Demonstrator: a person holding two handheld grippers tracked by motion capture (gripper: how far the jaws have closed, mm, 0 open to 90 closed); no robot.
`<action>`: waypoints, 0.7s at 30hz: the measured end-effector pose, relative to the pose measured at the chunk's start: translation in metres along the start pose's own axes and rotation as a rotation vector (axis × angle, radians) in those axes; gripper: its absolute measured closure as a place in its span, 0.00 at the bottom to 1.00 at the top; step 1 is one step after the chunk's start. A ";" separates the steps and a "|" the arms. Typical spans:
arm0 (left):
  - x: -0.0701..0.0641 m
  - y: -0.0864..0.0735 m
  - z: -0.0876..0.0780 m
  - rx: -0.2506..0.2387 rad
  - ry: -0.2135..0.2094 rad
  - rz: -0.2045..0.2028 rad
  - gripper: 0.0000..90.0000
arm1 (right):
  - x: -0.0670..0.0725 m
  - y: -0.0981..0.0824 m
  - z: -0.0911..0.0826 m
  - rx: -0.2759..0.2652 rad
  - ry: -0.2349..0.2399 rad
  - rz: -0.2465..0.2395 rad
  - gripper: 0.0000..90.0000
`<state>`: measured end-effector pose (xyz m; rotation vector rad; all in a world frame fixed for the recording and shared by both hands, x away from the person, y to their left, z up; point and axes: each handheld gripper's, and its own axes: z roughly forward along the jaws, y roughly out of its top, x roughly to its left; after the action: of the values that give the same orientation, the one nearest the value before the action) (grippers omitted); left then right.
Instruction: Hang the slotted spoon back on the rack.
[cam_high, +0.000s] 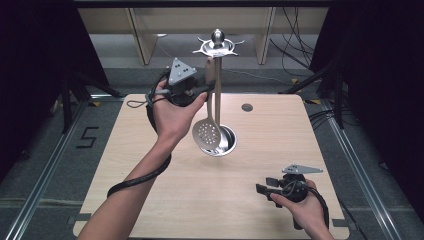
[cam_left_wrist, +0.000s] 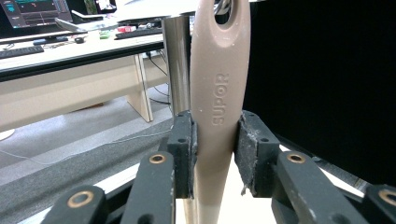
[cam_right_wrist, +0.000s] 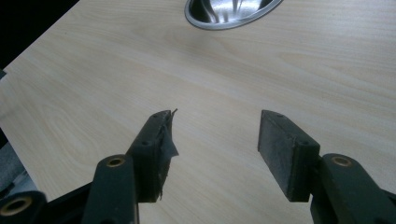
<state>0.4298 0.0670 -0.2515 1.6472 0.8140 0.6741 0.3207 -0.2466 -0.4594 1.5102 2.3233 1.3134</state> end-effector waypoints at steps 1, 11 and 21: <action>0.000 0.000 0.000 0.001 0.002 -0.004 0.76 | -0.002 0.000 0.000 -0.006 -0.003 -0.023 0.50; 0.001 0.002 0.007 0.002 0.006 0.000 0.76 | 0.000 -0.001 0.002 -0.005 0.010 -0.003 0.50; -0.001 0.001 0.009 -0.003 0.010 0.016 0.75 | -0.003 0.000 0.002 0.000 -0.002 -0.044 0.50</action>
<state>0.4361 0.0605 -0.2523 1.6498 0.8075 0.6948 0.3228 -0.2475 -0.4619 1.4516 2.3414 1.3010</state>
